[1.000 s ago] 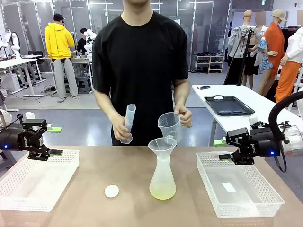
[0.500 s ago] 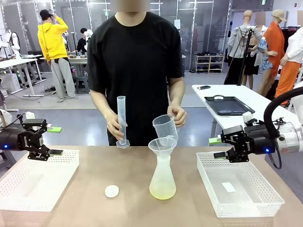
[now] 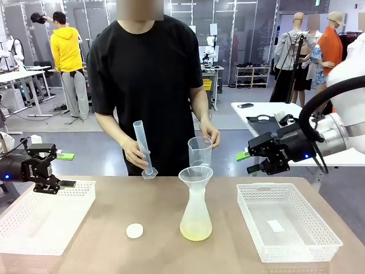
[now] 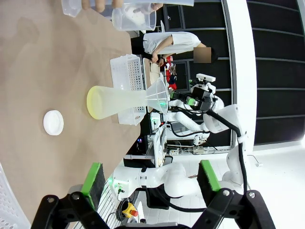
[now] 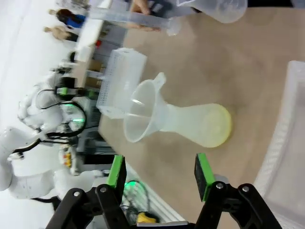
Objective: Prepare the solutions needed for the experiment.
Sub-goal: Once the solution is in the Big flask , pick up the Plastic Funnel and place it back into the right Organizing basket.
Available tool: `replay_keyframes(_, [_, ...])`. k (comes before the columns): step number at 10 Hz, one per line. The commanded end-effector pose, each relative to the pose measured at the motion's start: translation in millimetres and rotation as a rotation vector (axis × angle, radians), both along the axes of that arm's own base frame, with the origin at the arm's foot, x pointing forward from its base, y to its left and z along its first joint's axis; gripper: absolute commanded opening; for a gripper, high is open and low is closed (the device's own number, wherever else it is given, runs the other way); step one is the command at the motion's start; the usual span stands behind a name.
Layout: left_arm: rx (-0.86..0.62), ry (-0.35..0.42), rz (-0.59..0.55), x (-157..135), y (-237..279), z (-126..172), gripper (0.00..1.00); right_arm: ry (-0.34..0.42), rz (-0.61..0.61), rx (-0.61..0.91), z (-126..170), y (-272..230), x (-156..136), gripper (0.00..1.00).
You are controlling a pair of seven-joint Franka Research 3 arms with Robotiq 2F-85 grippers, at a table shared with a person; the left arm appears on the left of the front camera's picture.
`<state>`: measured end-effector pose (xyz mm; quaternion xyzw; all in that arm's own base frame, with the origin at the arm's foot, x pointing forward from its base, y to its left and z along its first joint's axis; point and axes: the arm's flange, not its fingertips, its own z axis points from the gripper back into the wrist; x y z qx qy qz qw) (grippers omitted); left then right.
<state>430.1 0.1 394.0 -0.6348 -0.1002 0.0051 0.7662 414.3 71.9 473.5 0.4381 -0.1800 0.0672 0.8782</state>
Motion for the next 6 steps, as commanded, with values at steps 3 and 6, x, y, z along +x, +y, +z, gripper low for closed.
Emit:
replay_keyframes(3, [-0.029, -0.024, 0.004, 1.4, -1.5, 2.1, 1.00, -0.010, -0.101, -0.458, 27.7, 31.8, -8.6, 0.73])
replay_keyframes(6, [-0.029, -0.024, 0.004, 1.4, -1.5, 2.1, 1.00, 0.029, -0.125, -0.580, 35.1, 51.1, -14.2, 0.73])
